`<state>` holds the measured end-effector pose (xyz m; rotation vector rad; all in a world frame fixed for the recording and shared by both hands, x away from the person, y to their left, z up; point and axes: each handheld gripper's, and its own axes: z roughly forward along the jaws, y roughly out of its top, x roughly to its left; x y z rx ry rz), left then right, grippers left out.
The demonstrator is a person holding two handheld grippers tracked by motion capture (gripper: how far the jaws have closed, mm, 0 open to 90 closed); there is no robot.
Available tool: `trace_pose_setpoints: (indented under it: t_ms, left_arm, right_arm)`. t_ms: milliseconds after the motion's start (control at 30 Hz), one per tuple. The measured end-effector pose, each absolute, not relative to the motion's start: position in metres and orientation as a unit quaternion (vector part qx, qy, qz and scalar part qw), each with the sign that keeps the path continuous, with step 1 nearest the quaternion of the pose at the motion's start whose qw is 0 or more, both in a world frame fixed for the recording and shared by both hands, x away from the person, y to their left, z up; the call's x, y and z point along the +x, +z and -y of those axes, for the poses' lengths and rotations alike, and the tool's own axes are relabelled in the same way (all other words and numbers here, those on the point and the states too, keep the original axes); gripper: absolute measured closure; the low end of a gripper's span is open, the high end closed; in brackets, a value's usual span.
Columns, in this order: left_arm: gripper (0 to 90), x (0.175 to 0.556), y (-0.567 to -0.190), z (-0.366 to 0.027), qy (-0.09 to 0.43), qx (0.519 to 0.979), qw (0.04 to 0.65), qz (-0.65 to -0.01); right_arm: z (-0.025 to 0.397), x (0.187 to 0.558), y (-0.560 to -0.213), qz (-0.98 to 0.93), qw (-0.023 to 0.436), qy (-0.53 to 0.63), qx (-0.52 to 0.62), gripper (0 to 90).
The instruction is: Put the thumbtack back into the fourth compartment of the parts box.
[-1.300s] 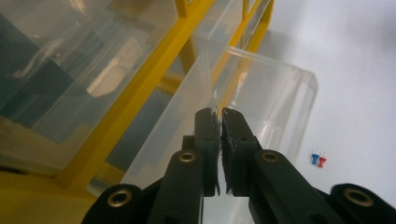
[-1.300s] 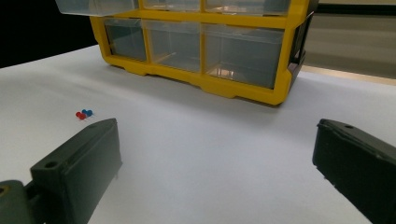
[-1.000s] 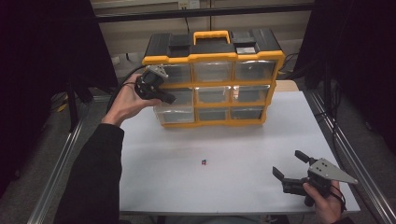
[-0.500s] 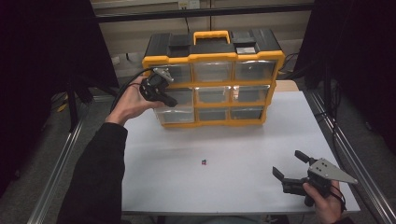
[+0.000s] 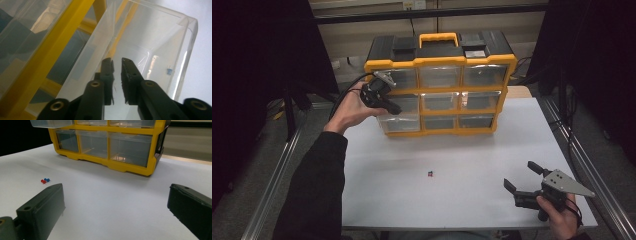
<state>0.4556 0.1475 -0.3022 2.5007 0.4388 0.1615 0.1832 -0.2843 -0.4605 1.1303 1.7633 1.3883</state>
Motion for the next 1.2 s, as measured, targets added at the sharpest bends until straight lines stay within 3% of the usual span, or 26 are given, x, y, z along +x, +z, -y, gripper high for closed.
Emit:
trace_pose_setpoints:
  t_ms: [167, 433, 567, 967, 1200]
  left_arm:
    - [79.4, 0.453, -0.3, -0.147, 0.064, 0.936, 0.305, -0.166]
    - [68.5, 0.445, -0.29, -0.151, 0.092, 0.921, 0.342, -0.163]
    - [59.3, 0.441, -0.286, -0.155, 0.103, 0.911, 0.363, -0.168]
    - [20.9, 0.427, -0.285, -0.162, 0.132, 0.876, 0.427, -0.183]
    - [7.3, 0.415, -0.289, -0.167, 0.144, 0.865, 0.45, -0.167]
  right_arm:
    - [0.284, 0.183, -0.461, -0.667, 0.31, 0.525, 0.428, 0.7]
    - [0.285, 0.183, -0.46, -0.667, 0.311, 0.525, 0.428, 0.8]
    - [0.284, 0.183, -0.46, -0.666, 0.313, 0.525, 0.428, 0.7]
    - [0.284, 0.184, -0.461, -0.666, 0.311, 0.525, 0.429, 0.7]
    - [0.284, 0.184, -0.461, -0.666, 0.311, 0.525, 0.429, 0.7]
